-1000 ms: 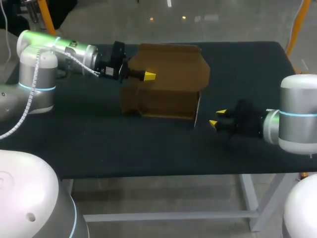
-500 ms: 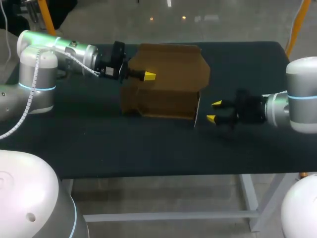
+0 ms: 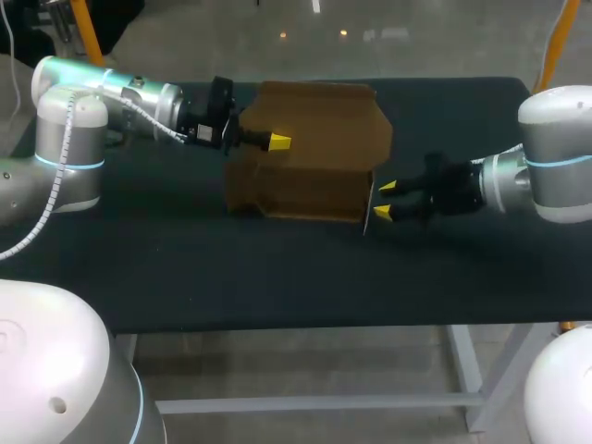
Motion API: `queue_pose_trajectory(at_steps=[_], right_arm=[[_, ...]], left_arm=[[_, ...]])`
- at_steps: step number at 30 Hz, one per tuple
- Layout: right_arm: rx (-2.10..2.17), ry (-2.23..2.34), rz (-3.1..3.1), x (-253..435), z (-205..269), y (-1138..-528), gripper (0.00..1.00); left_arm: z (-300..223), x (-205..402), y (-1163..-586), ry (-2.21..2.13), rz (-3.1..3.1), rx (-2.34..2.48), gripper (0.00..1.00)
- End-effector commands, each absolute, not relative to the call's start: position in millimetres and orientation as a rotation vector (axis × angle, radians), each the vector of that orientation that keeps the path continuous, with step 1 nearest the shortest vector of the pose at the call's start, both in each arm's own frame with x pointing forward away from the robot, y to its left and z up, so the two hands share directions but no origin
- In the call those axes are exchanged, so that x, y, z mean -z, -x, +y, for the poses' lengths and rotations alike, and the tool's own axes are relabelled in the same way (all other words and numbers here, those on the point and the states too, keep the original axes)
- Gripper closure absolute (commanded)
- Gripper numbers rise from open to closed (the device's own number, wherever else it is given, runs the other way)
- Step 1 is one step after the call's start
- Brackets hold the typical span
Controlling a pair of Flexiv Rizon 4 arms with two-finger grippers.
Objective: Assemble the packaging by folding the flat box into shape, placing the metal phone stand inside, and closing the box properly
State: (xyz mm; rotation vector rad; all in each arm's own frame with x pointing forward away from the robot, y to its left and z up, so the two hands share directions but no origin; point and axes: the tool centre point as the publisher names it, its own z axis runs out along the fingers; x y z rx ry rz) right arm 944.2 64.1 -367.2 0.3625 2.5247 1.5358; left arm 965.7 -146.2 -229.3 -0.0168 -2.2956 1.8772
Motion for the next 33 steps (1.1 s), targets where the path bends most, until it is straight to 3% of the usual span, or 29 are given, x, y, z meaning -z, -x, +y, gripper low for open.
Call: queue_pose_trajectory(at_steps=[1, 33], right_arm=[[-1.576, -0.319, 2.564, 372.1, 68.8, -950.9, 0.46], [-1.487, -0.610, 2.344, 368.8, 90.2, -941.4, 0.51]], left_arm=[[-145.8, 230.8, -965.7, 0.019, -2.294, -1.877, 1.00], [-145.8, 230.8, -965.7, 0.019, -2.294, -1.877, 1.00]])
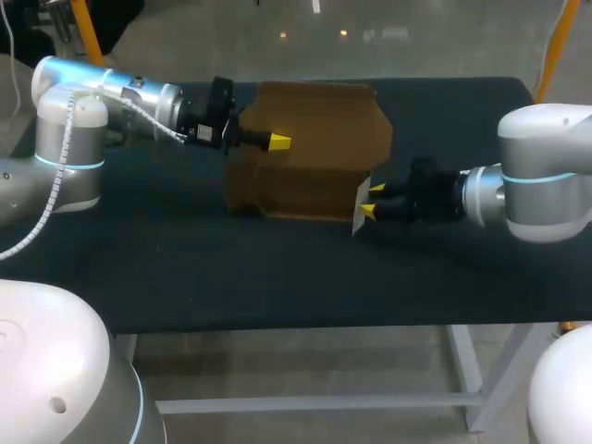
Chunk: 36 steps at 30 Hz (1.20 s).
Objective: Assemble the packaging by folding the flat box into shape, placing the metal phone stand inside, and closing the box properly
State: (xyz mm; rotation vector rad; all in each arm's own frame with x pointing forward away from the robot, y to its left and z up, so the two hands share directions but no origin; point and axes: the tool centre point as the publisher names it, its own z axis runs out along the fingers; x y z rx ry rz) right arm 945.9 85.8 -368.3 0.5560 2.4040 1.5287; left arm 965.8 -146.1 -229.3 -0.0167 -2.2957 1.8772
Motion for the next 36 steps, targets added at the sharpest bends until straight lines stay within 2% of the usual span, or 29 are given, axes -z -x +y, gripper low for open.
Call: queue_pose_trajectory(at_steps=[1, 8, 15, 36], right_arm=[[-1.479, -0.628, 2.334, 369.0, 90.5, -941.6, 0.51], [-1.441, -0.724, 2.258, 368.8, 90.9, -942.5, 0.50], [-1.425, -0.774, 2.218, 369.8, 92.6, -943.3, 0.39], [-1.353, -0.885, 2.119, 373.8, 99.5, -958.8, 0.41]], left_arm=[[-145.8, 230.8, -965.7, 0.019, -2.294, -1.877, 1.00], [-145.8, 230.8, -965.7, 0.019, -2.294, -1.877, 1.00], [-145.8, 230.8, -965.7, 0.019, -2.294, -1.877, 1.00], [-145.8, 230.8, -965.7, 0.019, -2.294, -1.877, 1.00]])
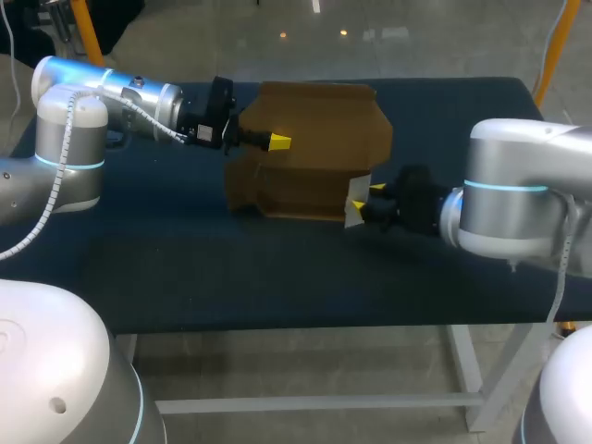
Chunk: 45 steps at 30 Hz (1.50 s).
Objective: Assemble the packaging by folding the flat box into shape, placing the metal phone stand inside, and closing the box properly
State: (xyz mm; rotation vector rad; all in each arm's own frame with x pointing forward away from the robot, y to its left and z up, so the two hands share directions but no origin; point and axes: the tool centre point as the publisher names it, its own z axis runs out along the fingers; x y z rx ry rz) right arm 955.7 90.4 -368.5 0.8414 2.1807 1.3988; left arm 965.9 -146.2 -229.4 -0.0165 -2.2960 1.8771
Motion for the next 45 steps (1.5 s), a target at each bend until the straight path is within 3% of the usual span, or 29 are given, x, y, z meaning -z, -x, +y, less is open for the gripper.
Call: queue_pose_trajectory(at_steps=[1, 7, 18, 35, 45], right_arm=[[-1.342, -0.893, 2.110, 374.4, 100.0, -959.6, 0.41], [-1.319, -0.951, 2.064, 376.6, 101.7, -962.0, 0.45], [-1.308, -1.036, 1.970, 376.3, 102.3, -962.1, 0.42], [-1.224, -1.183, 1.847, 375.7, 100.2, -969.4, 0.56], [-1.158, -1.296, 1.756, 374.9, 98.4, -975.0, 0.57]], left_arm=[[-145.8, 230.8, -965.7, 0.019, -2.294, -1.877, 1.00], [-145.8, 230.8, -965.7, 0.019, -2.294, -1.877, 1.00], [-145.8, 230.8, -965.7, 0.019, -2.294, -1.877, 1.00], [-145.8, 230.8, -965.7, 0.019, -2.294, -1.877, 1.00], [-145.8, 230.8, -965.7, 0.019, -2.294, -1.877, 1.00]])
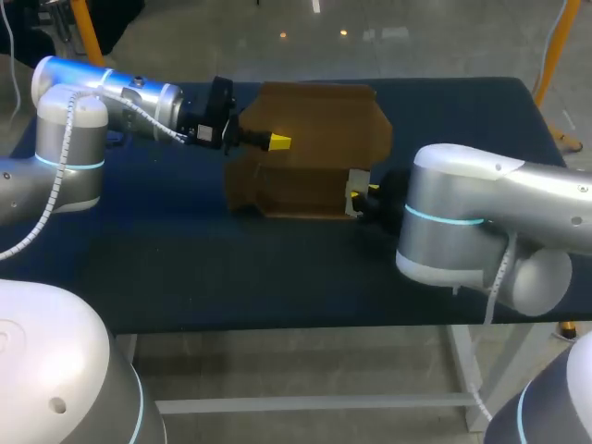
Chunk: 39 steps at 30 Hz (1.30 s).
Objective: Assemble the packaging by folding the flat box into shape, placing the metal phone stand inside, and closing the box properly
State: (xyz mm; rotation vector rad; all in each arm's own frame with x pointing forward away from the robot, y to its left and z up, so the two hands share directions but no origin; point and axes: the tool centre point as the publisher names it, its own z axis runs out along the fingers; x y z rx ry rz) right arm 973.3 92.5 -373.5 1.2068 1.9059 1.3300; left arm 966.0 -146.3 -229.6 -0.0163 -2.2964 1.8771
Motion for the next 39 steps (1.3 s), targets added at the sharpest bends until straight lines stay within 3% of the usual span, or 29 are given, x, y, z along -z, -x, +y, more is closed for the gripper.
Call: queue_pose_trajectory(at_steps=[1, 5, 19, 20, 22, 31, 33, 34, 35, 39], right_arm=[[-1.157, -1.308, 1.749, 374.4, 98.0, -975.1, 0.57], [-1.136, -1.338, 1.720, 372.5, 96.6, -975.6, 0.59], [-1.046, -1.425, 1.664, 372.6, 100.5, -980.4, 0.80], [-1.041, -1.433, 1.658, 372.9, 100.3, -980.5, 0.83], [-1.025, -1.449, 1.646, 373.2, 99.4, -980.9, 1.00], [-0.988, -1.461, 1.638, 370.0, 97.7, -981.1, 1.00], [-0.998, -1.456, 1.641, 368.1, 97.3, -980.0, 1.00], [-0.999, -1.455, 1.642, 367.2, 97.2, -979.5, 1.00], [-1.004, -1.453, 1.644, 366.4, 97.0, -979.0, 1.00], [-1.029, -1.446, 1.659, 363.9, 96.4, -977.8, 1.00]], left_arm=[[-145.8, 230.8, -965.7, 0.019, -2.294, -1.877, 1.00], [-145.8, 230.8, -965.7, 0.019, -2.294, -1.877, 1.00], [-145.8, 230.8, -965.7, 0.019, -2.294, -1.877, 1.00], [-145.8, 230.8, -965.7, 0.019, -2.294, -1.877, 1.00], [-145.8, 230.8, -965.7, 0.019, -2.294, -1.877, 1.00], [-145.8, 230.8, -965.7, 0.019, -2.294, -1.877, 1.00], [-144.6, 223.2, -964.5, 0.048, -2.353, -1.864, 0.52], [-143.9, 219.4, -963.7, 0.066, -2.387, -1.853, 0.16], [-143.0, 216.6, -962.9, 0.078, -2.421, -1.839, 0.00], [-136.0, 209.2, -957.5, 0.110, -2.525, -1.800, 0.00]])
